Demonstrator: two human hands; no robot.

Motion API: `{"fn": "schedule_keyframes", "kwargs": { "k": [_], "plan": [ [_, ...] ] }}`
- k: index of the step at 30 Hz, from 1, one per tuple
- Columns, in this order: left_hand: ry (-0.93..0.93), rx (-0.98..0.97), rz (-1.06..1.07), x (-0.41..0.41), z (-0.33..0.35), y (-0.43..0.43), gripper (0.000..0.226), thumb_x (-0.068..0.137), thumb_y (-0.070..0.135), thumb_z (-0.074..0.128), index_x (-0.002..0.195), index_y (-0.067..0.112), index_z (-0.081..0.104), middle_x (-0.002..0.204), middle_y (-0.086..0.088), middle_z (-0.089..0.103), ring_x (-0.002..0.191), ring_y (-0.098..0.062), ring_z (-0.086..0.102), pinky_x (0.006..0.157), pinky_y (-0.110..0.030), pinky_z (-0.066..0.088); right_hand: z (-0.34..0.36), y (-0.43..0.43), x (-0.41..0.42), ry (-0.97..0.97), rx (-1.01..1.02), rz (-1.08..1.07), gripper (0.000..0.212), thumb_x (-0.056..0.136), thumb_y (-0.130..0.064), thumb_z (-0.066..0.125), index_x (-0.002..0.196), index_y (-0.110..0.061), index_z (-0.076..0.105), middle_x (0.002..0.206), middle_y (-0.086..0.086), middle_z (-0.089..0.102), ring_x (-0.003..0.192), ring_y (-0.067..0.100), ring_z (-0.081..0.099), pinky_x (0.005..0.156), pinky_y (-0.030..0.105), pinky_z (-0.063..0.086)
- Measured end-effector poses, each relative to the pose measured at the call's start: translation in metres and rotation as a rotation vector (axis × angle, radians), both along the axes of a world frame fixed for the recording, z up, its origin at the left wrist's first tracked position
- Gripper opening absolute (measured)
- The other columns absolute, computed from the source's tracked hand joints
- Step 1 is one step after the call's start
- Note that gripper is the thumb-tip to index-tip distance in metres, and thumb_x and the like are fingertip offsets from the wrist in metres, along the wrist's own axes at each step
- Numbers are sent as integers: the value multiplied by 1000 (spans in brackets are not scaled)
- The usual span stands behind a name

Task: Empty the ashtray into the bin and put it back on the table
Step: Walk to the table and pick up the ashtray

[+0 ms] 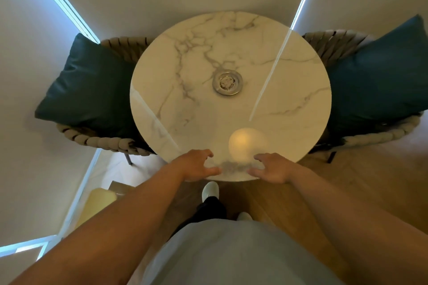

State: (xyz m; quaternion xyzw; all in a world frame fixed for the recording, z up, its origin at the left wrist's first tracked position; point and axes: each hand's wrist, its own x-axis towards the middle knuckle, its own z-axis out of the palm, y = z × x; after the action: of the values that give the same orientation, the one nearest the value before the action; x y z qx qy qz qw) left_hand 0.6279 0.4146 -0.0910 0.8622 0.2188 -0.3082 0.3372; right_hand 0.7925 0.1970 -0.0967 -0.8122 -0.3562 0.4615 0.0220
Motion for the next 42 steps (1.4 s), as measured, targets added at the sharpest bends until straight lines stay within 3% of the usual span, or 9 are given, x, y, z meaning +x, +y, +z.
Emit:
{"fn": "schedule_keyframes", "kwargs": {
  "k": [14, 19, 27, 32, 39, 42],
  "plan": [
    [-25, -32, -96, 93, -1, 99, 81, 80, 68, 61, 144, 22, 39, 145, -7, 49, 127, -23, 50, 101, -38, 43, -7, 78, 53, -17, -4, -123, 84, 92, -66, 47, 153, -11, 30, 158, 9, 36, 140, 27, 40, 109, 35, 35],
    [-37, 13, -85, 116, -11, 112, 82, 78, 69, 61, 143, 24, 39, 145, -5, 48, 128, -22, 49, 102, -41, 43, -10, 97, 84, -54, -3, -121, 77, 92, -64, 48, 145, -10, 42, 151, 10, 47, 135, 28, 46, 107, 36, 37],
    [-101, 110, 9, 161, -26, 144, 88, 76, 69, 63, 145, 22, 36, 148, -3, 45, 131, -21, 47, 104, -38, 41, -20, 132, 148, -133, 47, -132, 76, 90, -63, 53, 144, -11, 42, 147, 10, 49, 134, 28, 46, 107, 38, 39],
    [-149, 206, 3, 197, -45, 159, 94, 76, 69, 62, 148, 18, 31, 150, -5, 40, 135, -23, 41, 107, -39, 37, -38, 150, 186, -198, 153, -158, 86, 84, -63, 60, 149, -13, 35, 154, 7, 40, 141, 26, 36, 111, 39, 36],
    [-277, 335, -25, 227, -69, 166, 103, 67, 70, 67, 145, 16, 29, 138, -6, 43, 126, -27, 44, 101, -43, 40, -59, 173, 214, -347, 318, -16, 106, 77, -64, 68, 153, -6, 23, 161, 13, 27, 150, 27, 17, 124, 34, 9],
    [-316, 347, -56, 237, -75, 169, 109, 59, 72, 71, 144, 19, 27, 131, -5, 44, 120, -26, 44, 98, -41, 40, -67, 183, 224, -384, 305, 70, 113, 69, -78, 63, 151, -8, 26, 159, 11, 28, 149, 28, 19, 121, 41, 19]
  ]
}}
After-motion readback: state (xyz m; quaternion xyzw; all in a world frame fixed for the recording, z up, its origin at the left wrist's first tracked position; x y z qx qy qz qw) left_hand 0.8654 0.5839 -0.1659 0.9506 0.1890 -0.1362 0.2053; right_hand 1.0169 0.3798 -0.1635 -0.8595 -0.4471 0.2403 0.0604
